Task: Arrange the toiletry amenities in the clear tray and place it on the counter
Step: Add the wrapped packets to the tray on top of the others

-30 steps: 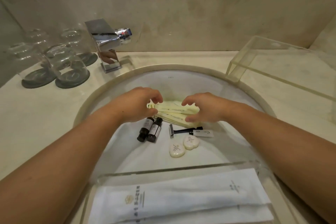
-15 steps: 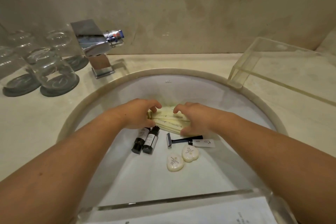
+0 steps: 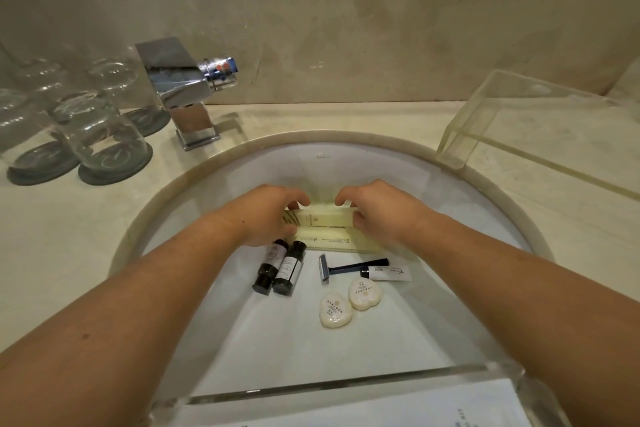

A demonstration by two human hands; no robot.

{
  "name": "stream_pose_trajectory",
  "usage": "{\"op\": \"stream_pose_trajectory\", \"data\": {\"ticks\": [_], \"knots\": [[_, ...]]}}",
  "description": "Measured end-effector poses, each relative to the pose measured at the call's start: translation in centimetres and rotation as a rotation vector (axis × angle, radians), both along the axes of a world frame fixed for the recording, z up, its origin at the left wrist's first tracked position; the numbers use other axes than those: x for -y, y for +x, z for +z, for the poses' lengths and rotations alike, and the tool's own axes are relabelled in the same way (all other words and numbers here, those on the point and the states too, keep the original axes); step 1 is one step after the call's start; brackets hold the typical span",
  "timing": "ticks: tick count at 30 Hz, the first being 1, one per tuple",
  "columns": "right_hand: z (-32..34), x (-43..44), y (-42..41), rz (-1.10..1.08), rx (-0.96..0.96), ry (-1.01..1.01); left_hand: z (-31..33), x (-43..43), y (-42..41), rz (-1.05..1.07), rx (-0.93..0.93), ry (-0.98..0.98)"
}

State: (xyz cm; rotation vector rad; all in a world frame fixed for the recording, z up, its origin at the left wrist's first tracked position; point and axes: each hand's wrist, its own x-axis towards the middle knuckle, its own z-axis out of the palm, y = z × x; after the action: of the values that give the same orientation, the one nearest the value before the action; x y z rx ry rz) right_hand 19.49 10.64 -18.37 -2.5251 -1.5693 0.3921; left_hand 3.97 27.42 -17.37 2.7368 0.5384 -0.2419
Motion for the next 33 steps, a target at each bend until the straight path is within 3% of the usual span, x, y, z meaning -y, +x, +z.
{"op": "stream_pose_trajectory", "data": {"ticks": [6, 21, 28, 33], "knots": [[1.2, 0.1, 0.2, -0.033, -0.022, 0.202, 0.7, 0.2, 0.0, 0.064, 0.134, -0.015], [6.3, 5.2, -3.8, 0.006, -0.169, 0.44, 6.9, 4.4, -6.1, 0.202, 0.457, -0.179], [9.6, 8.9, -7.0, 0.108, -0.056, 0.389, 9.8, 7.7, -9.9, 0.255, 0.538, -0.322], [11.8, 11.4, -9.3, 0.141, 0.068, 0.416, 11.7, 9.8, -12.5, 0.216, 0.517, -0.291]]}}
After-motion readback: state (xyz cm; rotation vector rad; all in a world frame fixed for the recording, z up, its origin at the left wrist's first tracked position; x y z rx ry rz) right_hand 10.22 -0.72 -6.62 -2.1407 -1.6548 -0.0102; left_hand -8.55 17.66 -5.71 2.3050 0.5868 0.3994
